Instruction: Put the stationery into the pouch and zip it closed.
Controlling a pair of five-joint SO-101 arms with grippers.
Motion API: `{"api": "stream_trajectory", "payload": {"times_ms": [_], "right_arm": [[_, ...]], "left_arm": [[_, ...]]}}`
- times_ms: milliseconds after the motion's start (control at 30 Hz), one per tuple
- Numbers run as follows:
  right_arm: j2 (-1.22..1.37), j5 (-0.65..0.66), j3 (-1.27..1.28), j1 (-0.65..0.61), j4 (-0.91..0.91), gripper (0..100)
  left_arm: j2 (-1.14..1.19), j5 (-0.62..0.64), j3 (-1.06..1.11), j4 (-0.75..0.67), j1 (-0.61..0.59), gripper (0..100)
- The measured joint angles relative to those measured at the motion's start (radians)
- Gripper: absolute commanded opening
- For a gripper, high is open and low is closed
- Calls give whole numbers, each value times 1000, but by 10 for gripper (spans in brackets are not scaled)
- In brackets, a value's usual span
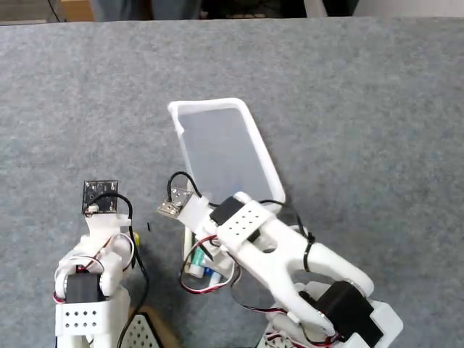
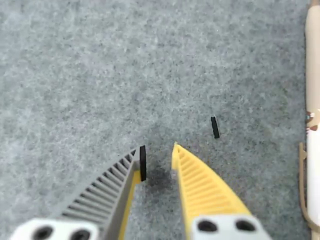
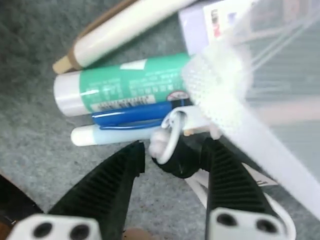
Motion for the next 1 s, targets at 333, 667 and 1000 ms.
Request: {"api": "stream_trajectory", "payload": {"times_ms": [333,667,1000], "right_arm": [[0,0,21,0,-72,74],[-3,0,49,0,-106,12],[-40,-20,-64,0,38,12]], "left_arm": [[0,0,0,0,0,116],[0,0,0,0,0,116],[0,-11,-43,20,0,200]]}}
